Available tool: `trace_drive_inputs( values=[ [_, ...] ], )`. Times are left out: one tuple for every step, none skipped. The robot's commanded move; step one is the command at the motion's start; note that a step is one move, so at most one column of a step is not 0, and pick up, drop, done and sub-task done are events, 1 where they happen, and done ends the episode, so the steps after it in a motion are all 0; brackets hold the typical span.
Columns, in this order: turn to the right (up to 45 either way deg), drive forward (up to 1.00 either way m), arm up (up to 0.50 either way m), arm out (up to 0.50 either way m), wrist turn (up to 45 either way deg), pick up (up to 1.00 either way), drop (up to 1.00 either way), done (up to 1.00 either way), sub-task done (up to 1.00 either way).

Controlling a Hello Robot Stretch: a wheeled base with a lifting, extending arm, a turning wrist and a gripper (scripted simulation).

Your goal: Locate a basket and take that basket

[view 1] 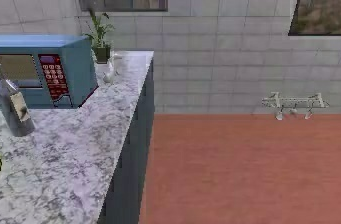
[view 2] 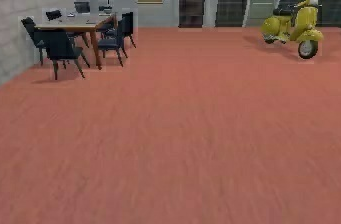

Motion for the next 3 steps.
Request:
trace_drive_inputs(
  values=[
    [45.0,0.00,0.00,0.00,0.0,0.00,0.00,0.00,0.00],
    [45.0,0.00,0.00,0.00,0.0,0.00,0.00,0.00,0.00],
    [24.0,0.00,0.00,0.00,0.0,0.00,0.00,0.00,0.00]
  ],
)
